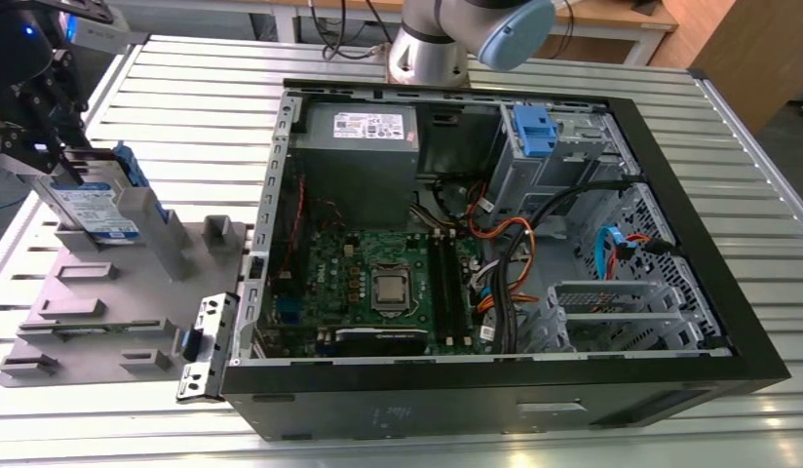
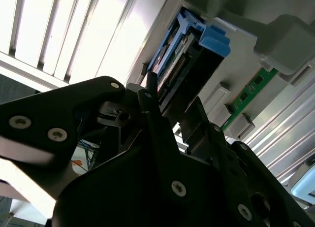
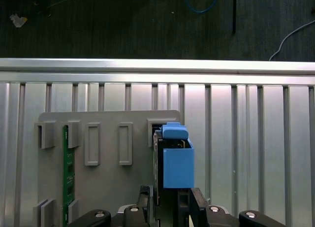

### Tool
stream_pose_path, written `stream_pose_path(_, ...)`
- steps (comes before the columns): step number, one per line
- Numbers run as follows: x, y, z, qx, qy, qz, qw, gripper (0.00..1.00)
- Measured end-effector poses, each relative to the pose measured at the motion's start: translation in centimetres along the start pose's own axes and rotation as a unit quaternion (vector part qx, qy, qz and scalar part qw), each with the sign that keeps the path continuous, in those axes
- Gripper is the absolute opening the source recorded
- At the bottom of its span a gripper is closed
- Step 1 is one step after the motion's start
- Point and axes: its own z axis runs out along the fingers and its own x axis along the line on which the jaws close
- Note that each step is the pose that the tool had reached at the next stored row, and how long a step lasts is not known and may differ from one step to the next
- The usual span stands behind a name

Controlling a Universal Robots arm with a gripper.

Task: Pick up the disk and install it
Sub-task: 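Pick up the disk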

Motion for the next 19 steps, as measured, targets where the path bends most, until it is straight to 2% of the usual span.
stream_pose_path(5,0.0,-0.02,0.0,0.0,0.0,0.0,1.0,0.44)
stream_pose_path(6,0.0,-0.02,0.0,0.0,0.0,0.0,1.0,0.36)
stream_pose_path(19,0.0,-0.14,-0.01,0.0,0.0,0.0,1.0,0.35)
